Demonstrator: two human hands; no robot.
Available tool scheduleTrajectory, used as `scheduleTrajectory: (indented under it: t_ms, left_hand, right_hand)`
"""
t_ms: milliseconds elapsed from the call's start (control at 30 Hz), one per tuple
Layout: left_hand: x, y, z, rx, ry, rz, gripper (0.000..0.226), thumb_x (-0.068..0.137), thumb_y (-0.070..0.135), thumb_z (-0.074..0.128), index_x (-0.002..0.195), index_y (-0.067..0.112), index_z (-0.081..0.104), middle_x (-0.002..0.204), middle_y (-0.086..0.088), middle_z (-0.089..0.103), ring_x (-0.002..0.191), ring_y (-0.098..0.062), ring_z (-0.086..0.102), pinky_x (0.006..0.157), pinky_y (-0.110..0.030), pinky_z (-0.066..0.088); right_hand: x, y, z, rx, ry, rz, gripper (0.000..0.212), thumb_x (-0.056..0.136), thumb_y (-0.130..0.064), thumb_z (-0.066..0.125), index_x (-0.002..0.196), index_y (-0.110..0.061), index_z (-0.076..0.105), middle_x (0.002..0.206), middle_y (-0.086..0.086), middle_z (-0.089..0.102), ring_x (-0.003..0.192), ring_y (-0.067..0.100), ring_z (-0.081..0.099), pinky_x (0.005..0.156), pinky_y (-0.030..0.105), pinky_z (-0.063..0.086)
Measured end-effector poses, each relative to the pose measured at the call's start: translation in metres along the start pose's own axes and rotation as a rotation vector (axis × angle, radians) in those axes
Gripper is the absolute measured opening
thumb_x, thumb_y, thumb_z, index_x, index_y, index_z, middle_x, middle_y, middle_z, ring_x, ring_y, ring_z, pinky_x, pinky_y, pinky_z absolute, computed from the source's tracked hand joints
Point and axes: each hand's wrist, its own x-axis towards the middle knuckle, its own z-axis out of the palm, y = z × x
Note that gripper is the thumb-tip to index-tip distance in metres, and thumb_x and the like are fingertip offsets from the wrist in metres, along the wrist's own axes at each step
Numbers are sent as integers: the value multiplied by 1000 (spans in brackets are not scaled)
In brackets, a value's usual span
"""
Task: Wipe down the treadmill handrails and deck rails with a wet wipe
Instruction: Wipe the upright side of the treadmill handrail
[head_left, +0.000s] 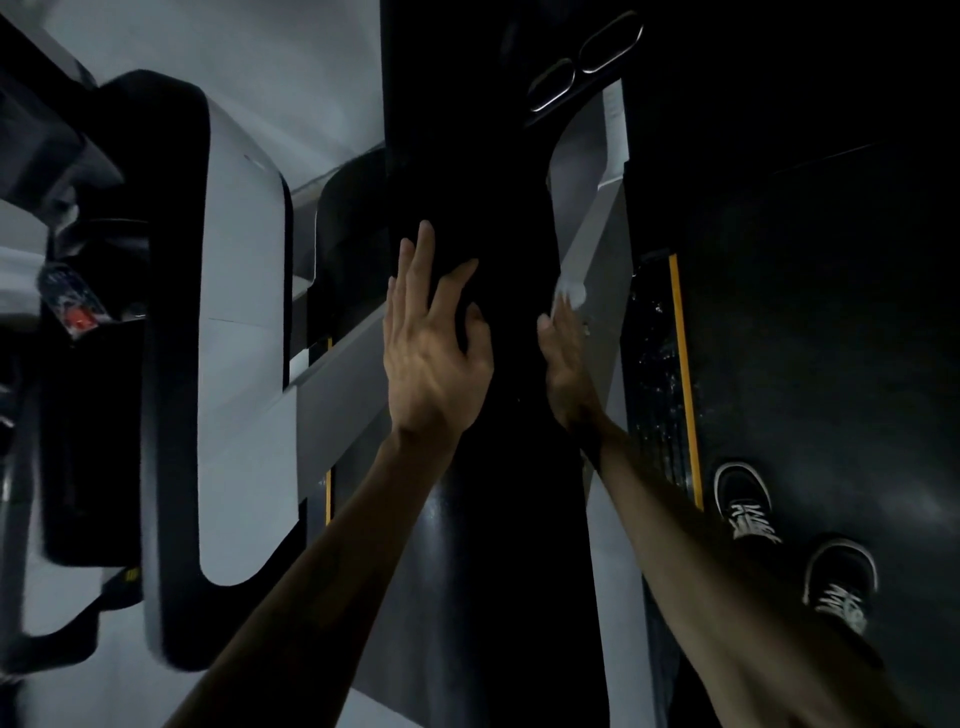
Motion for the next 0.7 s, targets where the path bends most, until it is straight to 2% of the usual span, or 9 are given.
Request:
scheduleTrajectory:
  t_ms: [133,267,400,533,633,700]
  left_hand:
    - [0,1,0,-7,0,1,44,95,9,57,138,12,61,168,-9,27,157,-30,18,124,-56,23]
    - [0,-1,2,2,8,4,43,95,10,56,137,13,62,168,-9,28,157,-30,19,125,-54,22]
    - [0,-3,3,7,20,21,42,95,10,58,137,12,62,167,-9,30,156,-30,21,121,-57,29]
    - [0,-4,4,3,23,25,42,95,10,57,137,13,62,167,-8,29,157,-29,20,121,-58,29]
    - [0,-4,4,4,22,26,43,94,12,56,137,14,62,168,-7,28,157,-28,19,121,-58,28]
    - [0,-6,4,2,24,25,43,94,13,56,137,14,62,168,-7,29,157,-28,20,120,-58,30]
  right_hand:
    - [-29,-1,8,-30,10,-8,65,106,-45,30,163,-23,11,172,-6,5,158,5,1,129,44,2]
    - [4,-19,7,-72,12,-141,57,111,-31,28,163,-15,14,172,0,6,159,11,-1,129,48,2]
    - [29,-17,2,-26,30,-26,56,113,-31,28,164,-16,9,173,0,1,159,12,-3,129,48,3]
    - [-1,5,3,4,33,41,60,112,-39,29,165,-19,10,173,-3,4,158,7,-1,129,45,2]
    - [3,10,-1,49,22,117,59,112,-40,29,165,-20,10,173,-2,7,158,13,3,129,47,4]
    - [24,-1,-5,86,13,199,61,111,-49,26,165,-23,14,172,-2,11,159,16,8,130,44,6]
